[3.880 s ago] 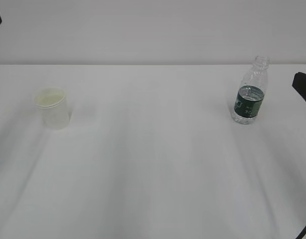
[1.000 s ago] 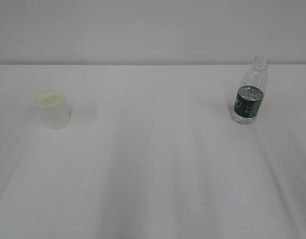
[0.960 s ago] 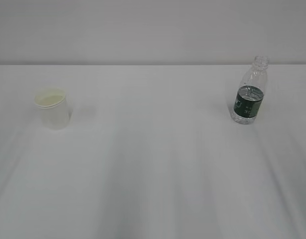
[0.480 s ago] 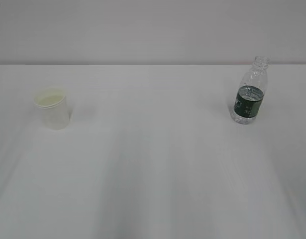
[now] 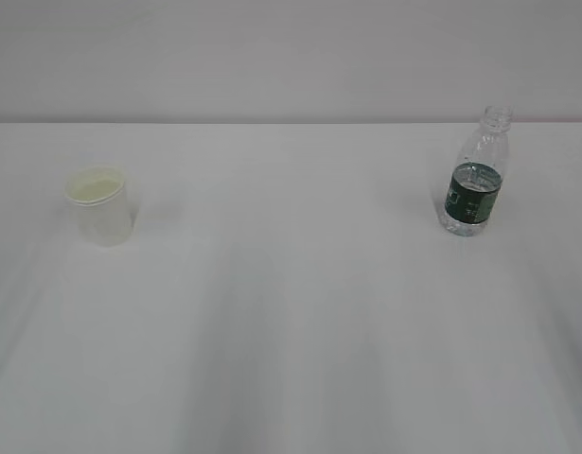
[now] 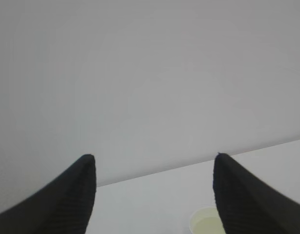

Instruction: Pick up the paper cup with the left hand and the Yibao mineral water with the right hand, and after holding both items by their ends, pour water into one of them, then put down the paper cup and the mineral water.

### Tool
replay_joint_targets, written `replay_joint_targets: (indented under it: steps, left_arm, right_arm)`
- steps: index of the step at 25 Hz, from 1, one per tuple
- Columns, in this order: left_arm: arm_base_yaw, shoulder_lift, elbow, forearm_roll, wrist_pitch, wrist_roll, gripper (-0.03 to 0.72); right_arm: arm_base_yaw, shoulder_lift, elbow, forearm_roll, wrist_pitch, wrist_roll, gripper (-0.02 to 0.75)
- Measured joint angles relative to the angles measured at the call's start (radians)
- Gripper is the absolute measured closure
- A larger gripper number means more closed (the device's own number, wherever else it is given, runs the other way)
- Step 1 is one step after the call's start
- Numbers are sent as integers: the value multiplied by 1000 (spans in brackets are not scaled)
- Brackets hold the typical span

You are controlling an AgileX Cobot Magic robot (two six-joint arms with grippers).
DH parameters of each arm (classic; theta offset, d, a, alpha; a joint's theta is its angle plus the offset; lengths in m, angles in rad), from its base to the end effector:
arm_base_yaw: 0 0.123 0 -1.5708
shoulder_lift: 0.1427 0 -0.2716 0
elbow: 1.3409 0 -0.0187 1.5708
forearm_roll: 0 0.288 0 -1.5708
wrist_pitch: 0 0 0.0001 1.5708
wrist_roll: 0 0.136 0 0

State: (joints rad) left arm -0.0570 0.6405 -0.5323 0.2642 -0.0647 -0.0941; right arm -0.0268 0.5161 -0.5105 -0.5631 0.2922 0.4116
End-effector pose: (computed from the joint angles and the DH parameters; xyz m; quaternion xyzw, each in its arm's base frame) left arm 0.2312 -0.0155 0.3328 0.0843 0.6871 0.0348 0.7208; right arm 0.2026 -0.0264 0.3089 0.0096 0.7631 -0.1098 0.6369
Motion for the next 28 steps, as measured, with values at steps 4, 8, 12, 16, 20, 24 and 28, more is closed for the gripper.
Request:
replay_joint_targets:
  steps: [4, 8, 12, 16, 20, 24, 28]
  left_arm:
    - [0, 0, 0, 0, 0, 0, 155]
    - [0, 0, 0, 0, 0, 0, 157]
    - [0, 0, 0, 0, 0, 0, 157]
    - [0, 0, 0, 0, 2, 0, 157]
    - [0, 0, 0, 0, 3, 0, 157]
    - [0, 0, 0, 0, 7, 0, 158]
    - [0, 0, 0, -37, 35, 0, 158]
  right_arm:
    - [0, -2, -47, 38, 107, 0, 150]
    - [0, -2, -64, 111, 133, -59, 186]
    - [0, -2, -66, 206, 152, -235, 198]
    - [0, -2, -66, 319, 156, -389, 199]
    - [0, -2, -66, 418, 158, -537, 200]
    - [0, -2, -66, 484, 158, -605, 200]
    - [0, -2, -66, 514, 158, -614, 200]
